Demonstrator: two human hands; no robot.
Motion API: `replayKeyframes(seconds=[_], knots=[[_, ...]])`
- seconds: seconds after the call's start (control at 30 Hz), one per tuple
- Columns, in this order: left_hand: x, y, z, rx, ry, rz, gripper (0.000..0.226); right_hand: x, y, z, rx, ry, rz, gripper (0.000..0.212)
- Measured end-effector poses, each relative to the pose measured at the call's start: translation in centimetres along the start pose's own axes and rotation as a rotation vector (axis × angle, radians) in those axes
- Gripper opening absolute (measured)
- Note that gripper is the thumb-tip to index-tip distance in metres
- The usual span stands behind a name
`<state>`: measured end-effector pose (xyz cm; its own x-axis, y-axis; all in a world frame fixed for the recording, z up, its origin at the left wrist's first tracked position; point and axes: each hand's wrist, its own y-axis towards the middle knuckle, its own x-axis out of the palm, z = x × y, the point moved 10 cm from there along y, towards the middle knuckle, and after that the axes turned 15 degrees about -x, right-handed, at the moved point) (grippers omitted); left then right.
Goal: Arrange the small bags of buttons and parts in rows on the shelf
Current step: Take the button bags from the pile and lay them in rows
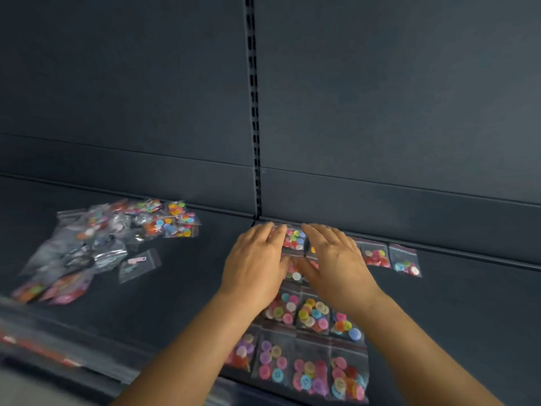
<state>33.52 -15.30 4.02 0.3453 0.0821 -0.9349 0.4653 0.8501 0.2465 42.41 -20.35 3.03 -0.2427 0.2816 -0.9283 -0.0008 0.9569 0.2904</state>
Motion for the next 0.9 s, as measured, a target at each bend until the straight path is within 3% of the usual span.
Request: replayKeyframes(seconds=[0.2, 0.53, 0.7, 0.9], knots=[[-1.0, 0.0, -9.6, -0.109, 0.008, -0.032, 0.060, 3.8, 5.1, -6.6, -0.071, 0.032, -0.042, 0.063], [-1.7, 3.9, -21.8, -0.107, 0.009, -0.058, 0.057, 9.9, 13.2, -13.2, -0.007, 0.078, -0.065, 0.056], [-0.1, 6.3, -24.0, -0.027, 0.018, -0.121, 0.055, 13.0, 16.2, -13.4, 0.073, 0.096, -0.096, 0.049], [2.5, 6.9, -23.3, 0.125, 0.073, -0.217, 0.041, 16.5, 17.4, -12.5, 0.067, 0.059, -0.314, 0.049]])
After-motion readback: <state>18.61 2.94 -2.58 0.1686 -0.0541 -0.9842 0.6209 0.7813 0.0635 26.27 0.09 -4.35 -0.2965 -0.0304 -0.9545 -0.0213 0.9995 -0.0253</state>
